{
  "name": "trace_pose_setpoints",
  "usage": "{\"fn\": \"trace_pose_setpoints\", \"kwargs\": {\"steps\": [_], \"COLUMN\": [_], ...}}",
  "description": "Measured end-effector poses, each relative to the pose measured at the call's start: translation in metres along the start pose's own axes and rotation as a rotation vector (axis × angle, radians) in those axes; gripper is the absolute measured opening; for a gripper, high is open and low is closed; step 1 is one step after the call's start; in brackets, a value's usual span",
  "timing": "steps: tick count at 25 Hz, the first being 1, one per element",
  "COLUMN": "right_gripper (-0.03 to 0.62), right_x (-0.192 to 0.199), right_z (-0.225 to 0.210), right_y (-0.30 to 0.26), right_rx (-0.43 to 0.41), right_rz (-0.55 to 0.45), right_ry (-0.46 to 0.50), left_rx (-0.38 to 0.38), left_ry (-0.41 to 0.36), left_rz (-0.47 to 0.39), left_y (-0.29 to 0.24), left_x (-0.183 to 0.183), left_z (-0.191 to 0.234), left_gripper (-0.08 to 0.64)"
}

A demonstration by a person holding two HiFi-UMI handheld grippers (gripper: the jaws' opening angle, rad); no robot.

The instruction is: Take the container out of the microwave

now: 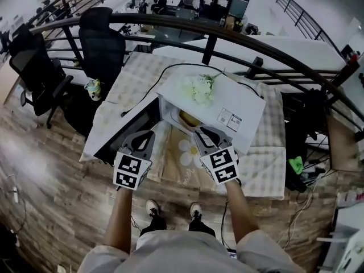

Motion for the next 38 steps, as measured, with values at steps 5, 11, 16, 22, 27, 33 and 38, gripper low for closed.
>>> {"fn": "trace_pose_setpoints", "kwargs": {"steps": [5, 11, 16, 22, 27, 33, 38], "right_gripper": [0.106, 0.112, 0.112, 0.117, 0.129, 0.090, 0.034], "right_x": [0.018, 0.046, 0.075, 0.097, 0.108, 0.118, 0.120], "right_z": [0.007, 0.008, 0.002, -0.013, -0.022, -0.026, -0.022], "right_y": [-0.048, -0.106, -0.147, -0.183, -0.197, -0.204, -0.201], "right_rx": [-0.026, -0.049, -0.037, 0.025, 0.073, 0.073, 0.058], "right_rz": [0.068, 0.140, 0.194, 0.247, 0.297, 0.368, 0.392], "right_ry": [0.007, 0.000, -0.001, 0.050, 0.146, 0.191, 0.213], "left_rx": [0.021, 0.035, 0.042, 0.067, 0.087, 0.096, 0.117], "left_ry": [-0.007, 0.016, 0.046, 0.051, 0.064, 0.074, 0.067], "left_rz": [0.024, 0.064, 0.100, 0.141, 0.163, 0.169, 0.147], "left_y": [-0.012, -0.022, -0.024, -0.030, -0.029, -0.027, -0.024], "left_x": [0.021, 0.046, 0.066, 0.086, 0.097, 0.099, 0.096], "left_z": [0.012, 0.020, 0.024, 0.024, 0.019, 0.020, 0.016], "left_gripper": [0.018, 0.018, 0.018, 0.018, 0.018, 0.018, 0.018]}}
Point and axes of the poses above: the fingertips, and each gripper's own axes: y backward along the fingers, z to its left, x out of its underside, the point moved 2 cm from there along y, backward along the fingers, and after that the axes turned 7 degrees about -y, right-handed, at the moved point
